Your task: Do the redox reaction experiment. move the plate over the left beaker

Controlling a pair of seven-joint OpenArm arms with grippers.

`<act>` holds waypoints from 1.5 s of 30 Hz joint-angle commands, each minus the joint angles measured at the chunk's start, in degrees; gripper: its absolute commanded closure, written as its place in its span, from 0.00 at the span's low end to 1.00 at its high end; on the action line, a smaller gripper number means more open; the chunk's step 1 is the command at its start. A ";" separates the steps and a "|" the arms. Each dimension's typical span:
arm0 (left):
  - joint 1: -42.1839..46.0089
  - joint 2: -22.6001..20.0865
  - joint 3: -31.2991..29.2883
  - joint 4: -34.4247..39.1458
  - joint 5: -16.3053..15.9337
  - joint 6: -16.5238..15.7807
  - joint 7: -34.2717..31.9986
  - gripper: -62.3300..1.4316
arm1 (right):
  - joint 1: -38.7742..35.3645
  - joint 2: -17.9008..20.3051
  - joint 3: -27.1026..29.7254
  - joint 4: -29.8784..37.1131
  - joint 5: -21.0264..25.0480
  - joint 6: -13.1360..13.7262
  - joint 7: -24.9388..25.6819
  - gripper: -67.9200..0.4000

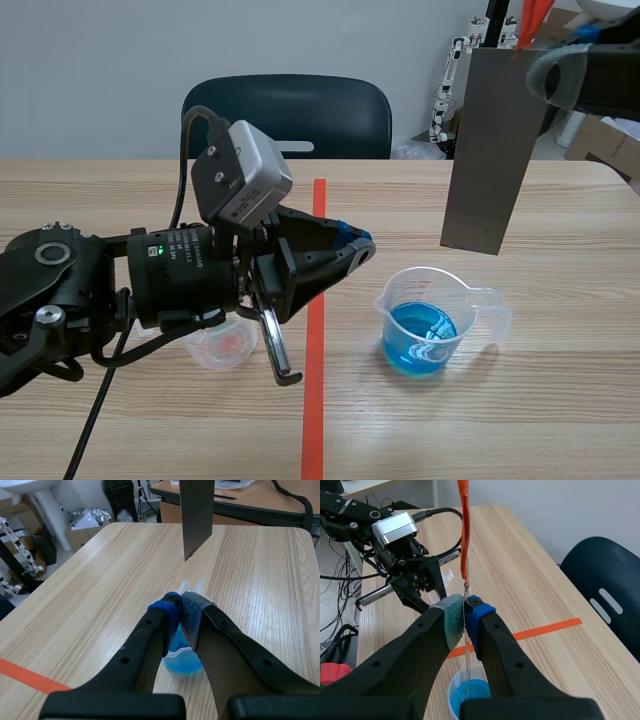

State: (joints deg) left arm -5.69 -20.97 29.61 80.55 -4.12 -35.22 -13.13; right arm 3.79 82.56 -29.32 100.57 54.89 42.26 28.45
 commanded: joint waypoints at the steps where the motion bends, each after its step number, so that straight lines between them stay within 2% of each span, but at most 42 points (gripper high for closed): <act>1: -0.02 0.13 -0.44 0.83 -0.37 -0.09 -0.98 0.93 | 0.66 0.74 0.44 0.26 0.83 0.46 0.87 0.98; 27: 0.68 -0.26 -1.29 0.94 -0.39 -0.11 -2.47 0.93 | 0.66 0.70 0.44 0.26 0.83 0.46 -0.04 0.98; 31: 3.02 -1.44 -3.13 1.20 -0.42 -0.11 -5.79 0.93 | 0.68 0.17 0.44 0.26 0.79 0.46 -0.92 0.98; 34: 5.73 -2.75 -5.14 2.73 -0.39 -0.11 -8.98 0.93 | 0.68 -1.68 0.44 0.24 -0.07 0.46 -2.10 0.98; 39: 11.30 -4.70 -9.27 6.05 -0.39 -0.09 -11.80 0.93 | 0.68 -6.47 0.44 0.15 -4.28 0.46 -5.11 0.98; 45: 19.52 -5.77 -14.71 7.43 -0.37 -0.04 -17.90 0.93 | 1.16 -11.93 0.52 0.13 -7.61 0.46 -5.42 0.98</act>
State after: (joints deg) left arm 12.97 -26.76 15.29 87.33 -3.99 -35.22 -29.80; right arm 3.79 70.32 -29.32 100.51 46.61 42.26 21.93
